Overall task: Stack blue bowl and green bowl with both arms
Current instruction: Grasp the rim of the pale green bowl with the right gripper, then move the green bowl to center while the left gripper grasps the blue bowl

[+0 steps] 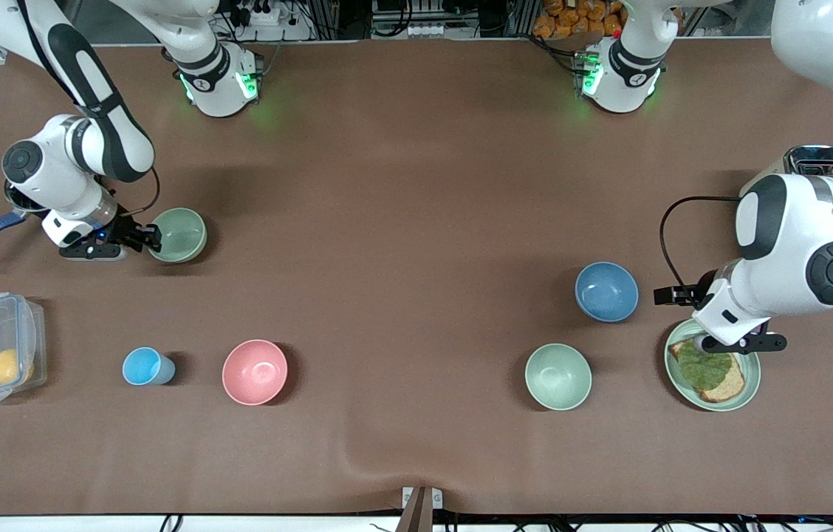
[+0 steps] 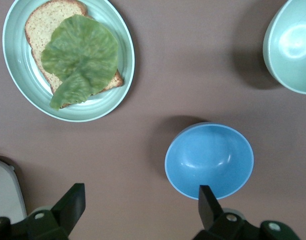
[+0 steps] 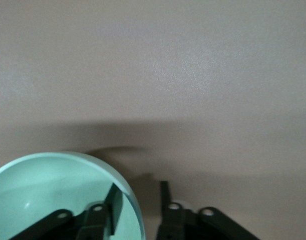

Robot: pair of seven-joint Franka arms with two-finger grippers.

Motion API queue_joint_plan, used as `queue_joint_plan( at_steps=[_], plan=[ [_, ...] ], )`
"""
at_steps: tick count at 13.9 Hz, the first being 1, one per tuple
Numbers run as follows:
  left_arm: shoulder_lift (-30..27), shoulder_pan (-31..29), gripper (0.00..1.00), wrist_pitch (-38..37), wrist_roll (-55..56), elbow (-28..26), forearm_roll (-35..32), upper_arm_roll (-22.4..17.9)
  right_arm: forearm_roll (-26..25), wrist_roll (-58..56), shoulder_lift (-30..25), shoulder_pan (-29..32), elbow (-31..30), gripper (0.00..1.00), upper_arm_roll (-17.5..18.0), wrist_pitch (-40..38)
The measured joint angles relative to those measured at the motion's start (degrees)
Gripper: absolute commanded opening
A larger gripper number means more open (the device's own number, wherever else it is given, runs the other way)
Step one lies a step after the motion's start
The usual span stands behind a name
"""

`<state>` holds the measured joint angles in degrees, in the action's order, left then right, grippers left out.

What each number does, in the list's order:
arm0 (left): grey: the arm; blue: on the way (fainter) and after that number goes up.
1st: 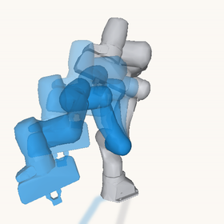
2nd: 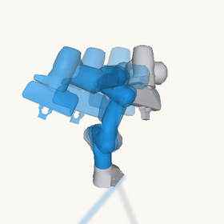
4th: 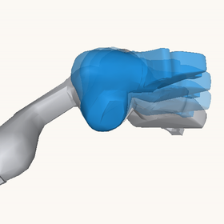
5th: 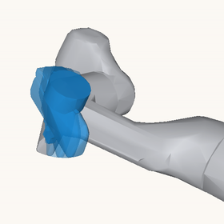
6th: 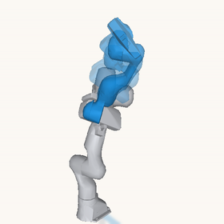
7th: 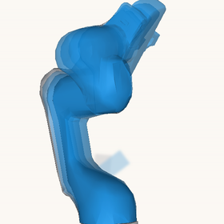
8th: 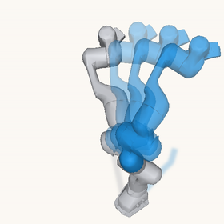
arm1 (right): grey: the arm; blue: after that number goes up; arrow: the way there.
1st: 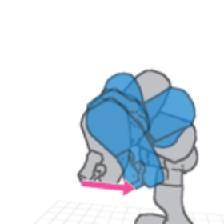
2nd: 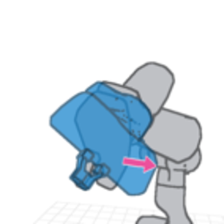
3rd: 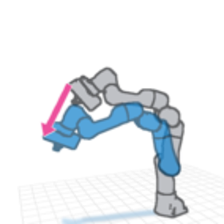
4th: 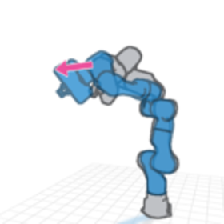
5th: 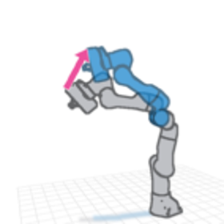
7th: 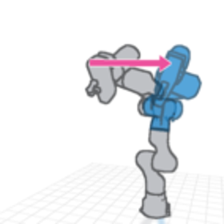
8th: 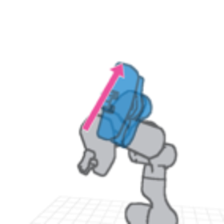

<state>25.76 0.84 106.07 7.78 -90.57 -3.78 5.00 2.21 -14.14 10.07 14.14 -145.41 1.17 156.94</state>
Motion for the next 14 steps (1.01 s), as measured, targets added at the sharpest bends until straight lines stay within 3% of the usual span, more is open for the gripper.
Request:
queue_joint_plan(
  at_steps=[4,9,14],
  plan=[
    [0.00,0.00,1.00,0.04,0.00,-0.09,0.00,0.00,0.23,1.66,-1.01,-1.05,0.38,0.00,0.56,-1.22],
    [0.00,0.00,1.00,0.05,0.00,-0.19,0.00,0.01,0.92,13.84,-3.02,-7.59,4.02,0.00,1.22,-10.31],
    [0.02,0.00,1.00,0.10,0.00,-0.35,0.00,0.02,11.70,23.63,-6.99,-17.29,7.58,0.00,1.53,-18.77]
  ],
)
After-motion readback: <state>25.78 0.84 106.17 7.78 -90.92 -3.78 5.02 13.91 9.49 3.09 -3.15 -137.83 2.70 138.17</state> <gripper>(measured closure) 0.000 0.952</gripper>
